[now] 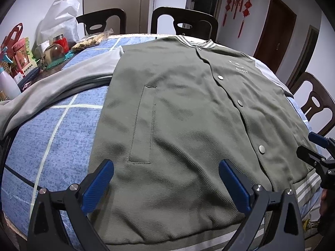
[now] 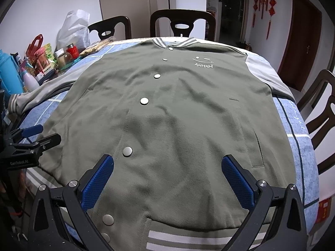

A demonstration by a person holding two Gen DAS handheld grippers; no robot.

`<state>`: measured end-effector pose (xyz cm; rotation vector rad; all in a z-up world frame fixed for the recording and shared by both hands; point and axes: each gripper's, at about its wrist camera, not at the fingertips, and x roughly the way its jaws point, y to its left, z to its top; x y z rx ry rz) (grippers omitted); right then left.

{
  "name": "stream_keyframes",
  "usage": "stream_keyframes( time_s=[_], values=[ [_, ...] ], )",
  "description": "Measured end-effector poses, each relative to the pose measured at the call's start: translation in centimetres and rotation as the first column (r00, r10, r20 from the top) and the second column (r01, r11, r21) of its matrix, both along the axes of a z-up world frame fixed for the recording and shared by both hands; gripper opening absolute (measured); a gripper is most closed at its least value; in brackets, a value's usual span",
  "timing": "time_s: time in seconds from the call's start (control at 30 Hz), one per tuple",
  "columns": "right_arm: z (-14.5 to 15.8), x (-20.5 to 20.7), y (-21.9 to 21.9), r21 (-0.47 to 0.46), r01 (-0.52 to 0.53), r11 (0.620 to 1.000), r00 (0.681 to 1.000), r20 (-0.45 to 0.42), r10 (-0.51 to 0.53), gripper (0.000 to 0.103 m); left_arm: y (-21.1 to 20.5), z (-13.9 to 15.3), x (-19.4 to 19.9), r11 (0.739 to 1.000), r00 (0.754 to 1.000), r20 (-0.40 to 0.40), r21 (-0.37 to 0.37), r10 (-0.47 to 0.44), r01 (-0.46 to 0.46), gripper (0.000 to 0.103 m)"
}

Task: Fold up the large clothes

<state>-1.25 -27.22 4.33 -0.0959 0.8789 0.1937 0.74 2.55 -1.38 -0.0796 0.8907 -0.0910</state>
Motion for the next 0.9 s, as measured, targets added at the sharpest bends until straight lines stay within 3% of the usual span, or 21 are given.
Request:
stream_keyframes(
  time_s=[0.73,0.9],
  values=[
    [-0.5,1.3,2.7,0.001,-0.056,0.998,0.998,-0.009,0.056,0.103,3.0,-0.4,0.5,0.998,0.998,0.009,-0.014,0.069,-0.069,0.100],
    [-0.5,1.7,3.6,-0.001,-0.086,0.996,0.996,-0.008,0.086,0.103,4.6,-0.2,1.0,0.992,0.992,0.028,0.036,0.124,-0.125,0.098]
  ],
)
